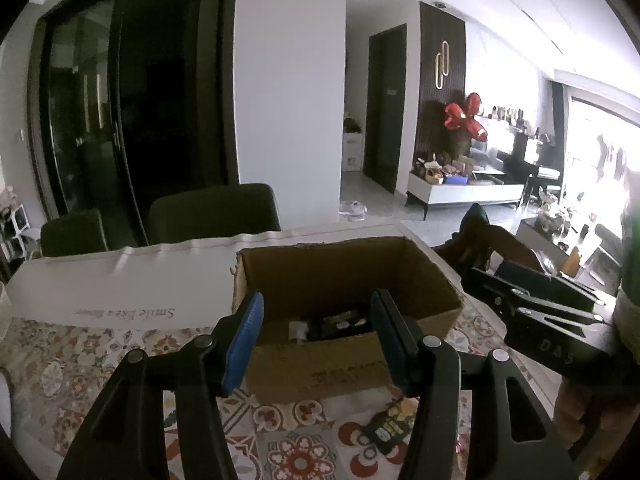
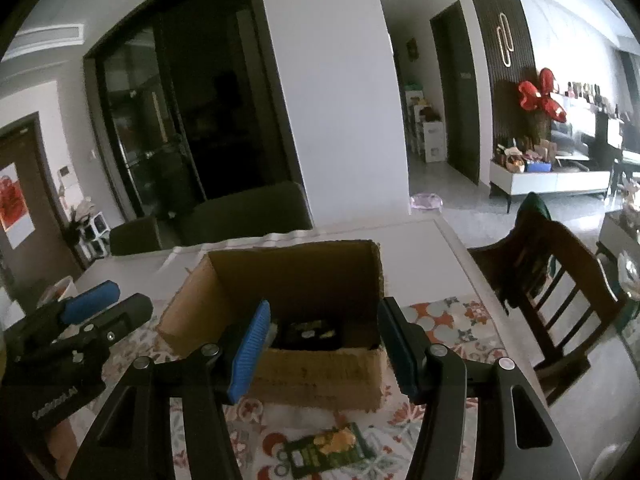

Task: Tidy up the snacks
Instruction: 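Withdraw both tools from the box back toward the remaining snacks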

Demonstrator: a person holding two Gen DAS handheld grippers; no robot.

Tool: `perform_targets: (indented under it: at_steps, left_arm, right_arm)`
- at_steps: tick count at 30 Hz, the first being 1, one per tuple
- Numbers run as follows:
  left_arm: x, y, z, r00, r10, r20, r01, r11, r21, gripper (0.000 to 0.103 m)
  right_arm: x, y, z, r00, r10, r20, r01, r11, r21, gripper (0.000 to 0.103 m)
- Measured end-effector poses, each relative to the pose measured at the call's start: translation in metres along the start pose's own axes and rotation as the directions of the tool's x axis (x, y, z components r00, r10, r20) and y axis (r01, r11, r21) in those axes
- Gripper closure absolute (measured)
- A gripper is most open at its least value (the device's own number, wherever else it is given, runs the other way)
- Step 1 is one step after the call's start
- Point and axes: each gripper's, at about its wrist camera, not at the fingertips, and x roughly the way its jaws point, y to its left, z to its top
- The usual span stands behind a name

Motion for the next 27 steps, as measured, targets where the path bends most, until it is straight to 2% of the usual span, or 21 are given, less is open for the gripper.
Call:
perform_targets:
  at_steps: [12,15,17,27]
  left_arm:
    - [-0.028,-0.028,-0.031,0.999,-0.041,-0.013,0.042,0.998,0.043,0.048]
    - [-0.03,-0.035,-0.041,0.998,-0.059,-0.031,0.061,0.997,0.048,0.048]
    - [-0.033,-0.04,-0.048,0.997,-0.063,-0.043,0.065,0.996,0.053,0.048]
    - [-0.037,-0.061,-0.083,0.992,-0.052,-0.113,0.062,0.994,0.09,0.048]
  right_arm:
    - [-0.048,-0.003,-0.022,1.0,0.01,0.017,-0.009,0.996,-0.087,0.046]
    - [-0.053,-0.007,-0.034,1.0,0.001,-0.004,-0.002,0.995,-0.101,0.046]
    - [-0.055,-0.01,-0.041,1.0,-0.001,-0.017,0.0,0.995,-0.101,0.037]
    - [-0.059,-0.028,-0.082,0.994,-0.014,-0.112,0.003,0.996,-0.093,0.037]
